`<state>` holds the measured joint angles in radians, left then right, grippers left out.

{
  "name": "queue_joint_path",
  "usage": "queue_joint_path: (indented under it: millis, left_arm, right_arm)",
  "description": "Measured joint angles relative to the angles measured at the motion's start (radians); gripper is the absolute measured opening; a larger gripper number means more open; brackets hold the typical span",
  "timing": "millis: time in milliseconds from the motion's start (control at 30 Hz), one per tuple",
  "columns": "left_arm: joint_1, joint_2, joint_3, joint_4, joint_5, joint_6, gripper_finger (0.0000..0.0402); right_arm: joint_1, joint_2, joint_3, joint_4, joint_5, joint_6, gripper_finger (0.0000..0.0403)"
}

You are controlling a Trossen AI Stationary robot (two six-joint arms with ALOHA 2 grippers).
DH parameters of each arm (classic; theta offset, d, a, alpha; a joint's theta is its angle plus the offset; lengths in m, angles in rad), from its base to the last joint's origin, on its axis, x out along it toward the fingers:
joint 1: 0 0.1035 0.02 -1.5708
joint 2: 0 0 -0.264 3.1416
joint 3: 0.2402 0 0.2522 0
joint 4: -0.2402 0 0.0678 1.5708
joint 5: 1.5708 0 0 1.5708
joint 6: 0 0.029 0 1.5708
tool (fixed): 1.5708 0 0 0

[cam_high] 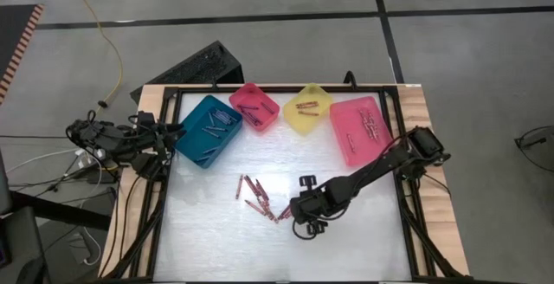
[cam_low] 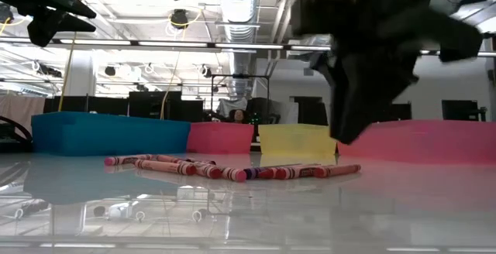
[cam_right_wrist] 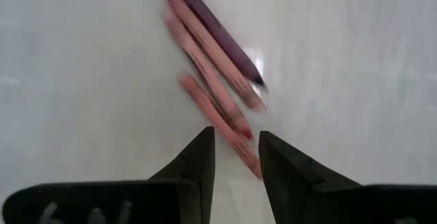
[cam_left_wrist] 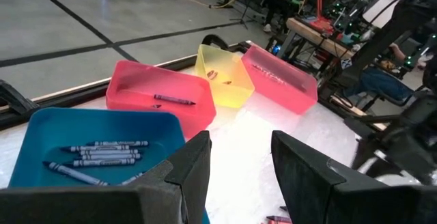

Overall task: Sort crayons
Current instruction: Put the red crayon into the yellow bin

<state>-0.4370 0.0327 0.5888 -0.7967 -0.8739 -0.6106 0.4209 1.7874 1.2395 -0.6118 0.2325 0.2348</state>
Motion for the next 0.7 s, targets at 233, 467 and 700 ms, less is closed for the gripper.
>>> queue_joint_path:
  millis: [233, 467, 700]
  left_arm:
    - [0.000, 0.000, 0.000, 0.000, 0.000, 0.000, 0.0145]
    - [0.000, 0.000, 0.000, 0.000, 0.000, 0.000, 0.0145]
    - [0.000, 0.000, 0.000, 0.000, 0.000, 0.000, 0.0145]
  right_arm:
    - [-0.044, 0.000, -0.053, -0.070, -0.029, -0.008, 0.0124]
    - [-0.043, 0.000, -0.097, -0.052, -0.052, -0.022, 0.0124]
    - [-0.044, 0.000, -0.104, -0.020, -0.052, -0.044, 0.0124]
